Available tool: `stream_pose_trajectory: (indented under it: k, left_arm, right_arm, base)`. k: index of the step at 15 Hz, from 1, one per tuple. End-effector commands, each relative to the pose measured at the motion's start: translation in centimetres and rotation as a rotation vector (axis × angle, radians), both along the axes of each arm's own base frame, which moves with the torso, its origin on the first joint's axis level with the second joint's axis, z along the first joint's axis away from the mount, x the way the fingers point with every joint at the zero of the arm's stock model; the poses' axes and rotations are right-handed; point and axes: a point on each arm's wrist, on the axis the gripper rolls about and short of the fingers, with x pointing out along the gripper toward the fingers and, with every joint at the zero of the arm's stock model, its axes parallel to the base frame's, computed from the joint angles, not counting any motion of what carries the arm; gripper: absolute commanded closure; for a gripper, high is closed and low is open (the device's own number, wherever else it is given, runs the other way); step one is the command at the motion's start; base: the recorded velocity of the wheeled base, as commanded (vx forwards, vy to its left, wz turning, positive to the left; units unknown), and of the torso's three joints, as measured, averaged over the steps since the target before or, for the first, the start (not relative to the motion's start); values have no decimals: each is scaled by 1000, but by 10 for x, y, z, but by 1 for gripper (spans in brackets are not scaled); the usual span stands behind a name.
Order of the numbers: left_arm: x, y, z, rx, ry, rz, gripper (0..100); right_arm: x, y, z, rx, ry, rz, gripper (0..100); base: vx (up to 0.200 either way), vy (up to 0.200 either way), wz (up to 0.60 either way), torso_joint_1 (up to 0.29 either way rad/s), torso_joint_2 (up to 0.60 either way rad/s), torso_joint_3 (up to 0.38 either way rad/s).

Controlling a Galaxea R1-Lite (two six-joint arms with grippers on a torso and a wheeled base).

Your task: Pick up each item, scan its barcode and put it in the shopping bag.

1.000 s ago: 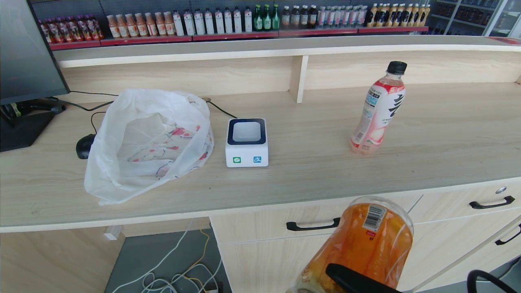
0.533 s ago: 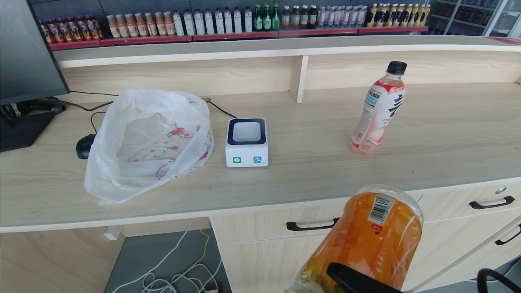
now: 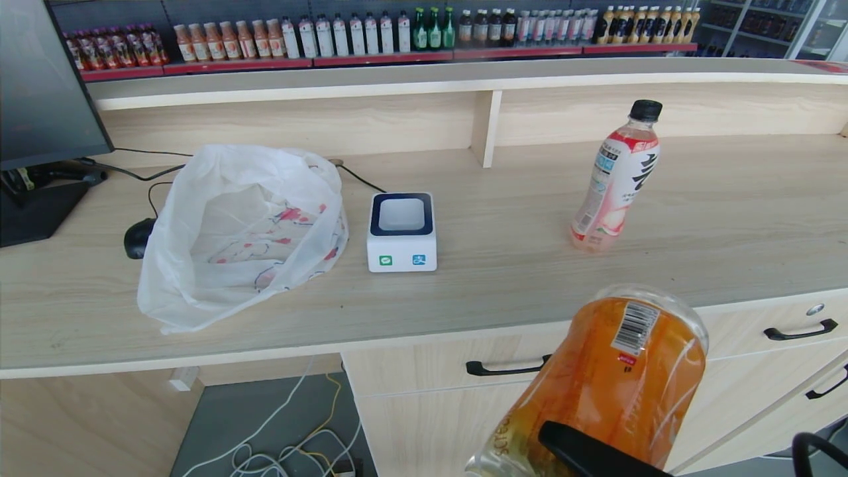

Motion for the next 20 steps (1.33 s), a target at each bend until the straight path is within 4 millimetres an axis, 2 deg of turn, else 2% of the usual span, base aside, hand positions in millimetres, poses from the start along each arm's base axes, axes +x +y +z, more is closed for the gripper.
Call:
stream_pose_trajectory:
  k: [1,15,20]
  left_arm:
    - [0,0,0,0,-1,0,0]
    - [0,0,0,0,-1,0,0]
    - [0,0,0,0,-1,0,0]
  right_arm:
    - [0,0,1,3,-3,0,100]
    - [0,1,3,34,19,8,100]
    - [-1,-11,19,181,87,33,100]
  base:
    - [0,0,0,0,0,0]
    - [0,0,0,0,0,0]
    - [0,0,0,0,0,0]
